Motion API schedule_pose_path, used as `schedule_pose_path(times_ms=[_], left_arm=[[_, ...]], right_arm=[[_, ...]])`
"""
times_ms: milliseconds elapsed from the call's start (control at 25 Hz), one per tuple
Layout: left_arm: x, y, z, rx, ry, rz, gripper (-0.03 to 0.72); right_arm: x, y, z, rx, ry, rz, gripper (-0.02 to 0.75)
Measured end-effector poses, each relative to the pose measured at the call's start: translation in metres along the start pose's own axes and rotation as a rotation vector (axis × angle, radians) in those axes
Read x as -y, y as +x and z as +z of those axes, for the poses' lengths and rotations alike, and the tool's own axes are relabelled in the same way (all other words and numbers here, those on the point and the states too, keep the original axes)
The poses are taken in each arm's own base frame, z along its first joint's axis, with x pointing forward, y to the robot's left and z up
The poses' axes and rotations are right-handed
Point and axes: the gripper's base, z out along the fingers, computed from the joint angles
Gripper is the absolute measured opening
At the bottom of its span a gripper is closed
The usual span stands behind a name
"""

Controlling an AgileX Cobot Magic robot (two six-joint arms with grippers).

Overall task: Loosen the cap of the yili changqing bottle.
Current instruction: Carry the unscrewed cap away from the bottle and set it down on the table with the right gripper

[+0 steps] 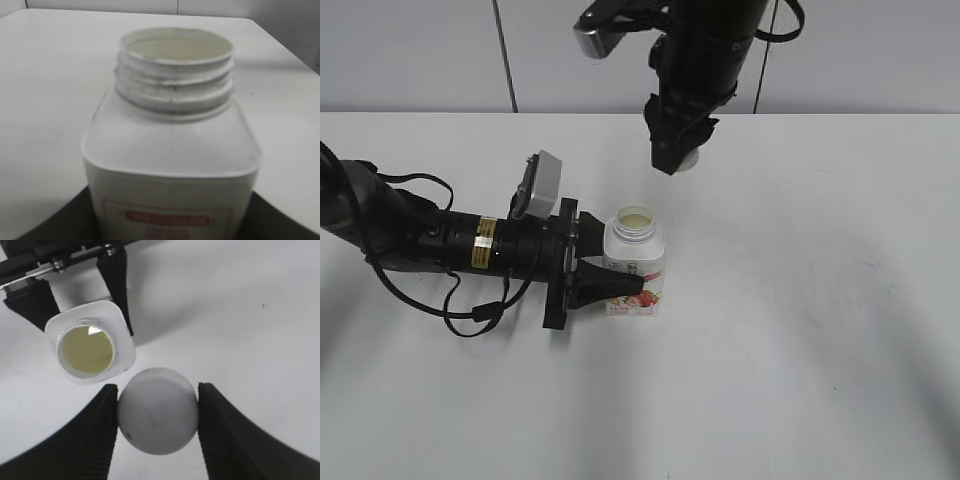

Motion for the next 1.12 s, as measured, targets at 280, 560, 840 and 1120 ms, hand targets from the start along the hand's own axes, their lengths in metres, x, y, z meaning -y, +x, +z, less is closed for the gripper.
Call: schedule_pose_path(times_ms=[280,560,840,1120], left_arm=[[0.000,0.000,0.000,0.000,0.001,0.000,0.369],[0.000,0.000,0.000,0.000,0.001,0.000,0.369],[0.000,0.000,0.000,0.001,0.000,0.001,0.369],[0.000,0.000,0.000,0.004,-0.003,-0.001,0.369]], right_arm=[[0.046,0.044,-0.008,0.025,0.003,0.401,0.386],[0.103,0.134,-0.011,0.043,0.004,0.838,0.386],[0.119,0.222,0.016,0.017,0.009,1.104,0.386],[0.114,0.280,0.043,0.023,0.071,1.272,0.386]])
